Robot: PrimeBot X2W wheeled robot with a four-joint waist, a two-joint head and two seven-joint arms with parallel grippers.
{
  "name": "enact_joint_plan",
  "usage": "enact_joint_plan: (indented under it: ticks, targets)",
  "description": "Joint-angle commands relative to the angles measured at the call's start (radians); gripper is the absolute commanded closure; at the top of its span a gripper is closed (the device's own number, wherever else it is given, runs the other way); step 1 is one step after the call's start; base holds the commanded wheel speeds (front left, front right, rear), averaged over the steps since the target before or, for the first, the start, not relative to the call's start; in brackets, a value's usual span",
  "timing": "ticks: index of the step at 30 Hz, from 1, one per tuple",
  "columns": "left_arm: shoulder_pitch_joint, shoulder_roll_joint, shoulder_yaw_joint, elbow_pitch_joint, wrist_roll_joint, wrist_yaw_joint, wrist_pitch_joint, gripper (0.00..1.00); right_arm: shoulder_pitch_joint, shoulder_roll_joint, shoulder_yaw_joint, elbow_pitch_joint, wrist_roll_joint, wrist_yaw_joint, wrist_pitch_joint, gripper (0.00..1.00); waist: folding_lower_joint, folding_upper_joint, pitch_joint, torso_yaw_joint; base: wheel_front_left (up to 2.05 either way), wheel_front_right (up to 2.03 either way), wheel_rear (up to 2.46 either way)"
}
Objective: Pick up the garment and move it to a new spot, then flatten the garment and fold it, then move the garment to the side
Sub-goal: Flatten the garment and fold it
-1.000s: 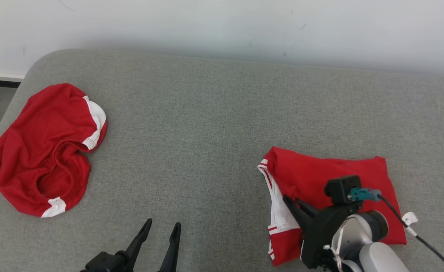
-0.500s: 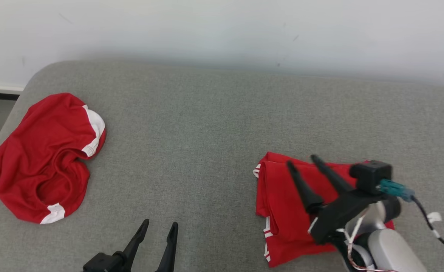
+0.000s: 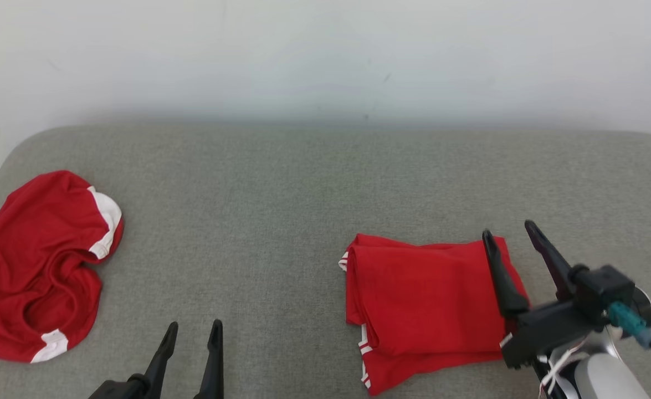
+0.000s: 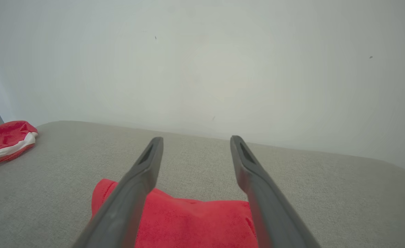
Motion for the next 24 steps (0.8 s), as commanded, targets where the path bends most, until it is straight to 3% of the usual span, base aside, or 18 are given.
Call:
enact_joint_plan:
  ticks: [1, 7, 10, 17, 24]
  targets:
    - [0.028, -0.008, 0.016, -0.002, 0.014, 0.004, -0.008, 0.00, 0.032, -0.012, -0.007, 0.006, -0.035, -0.002, -0.027, 0.00, 0.0001, -0.0001, -0.032, -0.030, 0.00, 0.00, 0.00]
    - [0.064, -0.036, 0.081, -0.023, 0.064, 0.014, -0.009, 0.00, 0.107, 0.007, -0.026, -0.006, -0.056, -0.003, -0.096, 0.00, 0.0001, -0.0001, -0.059, -0.055, 0.00, 0.00, 0.00]
    - [0.083, -0.063, 0.135, -0.035, 0.119, -0.007, -0.009, 0.00, 0.151, 0.011, -0.019, -0.022, -0.063, -0.003, -0.127, 0.00, 0.0001, -0.0001, -0.066, -0.063, 0.00, 0.00, 0.00]
    - [0.146, -0.137, 0.248, -0.024, 0.245, -0.083, -0.009, 0.00, 0.243, 0.024, -0.015, -0.039, -0.062, -0.003, -0.154, 0.00, 0.0001, -0.0001, -0.087, -0.070, 0.00, 0.00, 0.00]
    - [0.196, -0.218, 0.322, -0.002, 0.368, -0.196, -0.009, 0.00, 0.330, 0.066, -0.075, -0.169, -0.134, -0.003, -0.153, 0.00, 0.0001, -0.0001, -0.109, -0.070, 0.00, 0.00, 0.00]
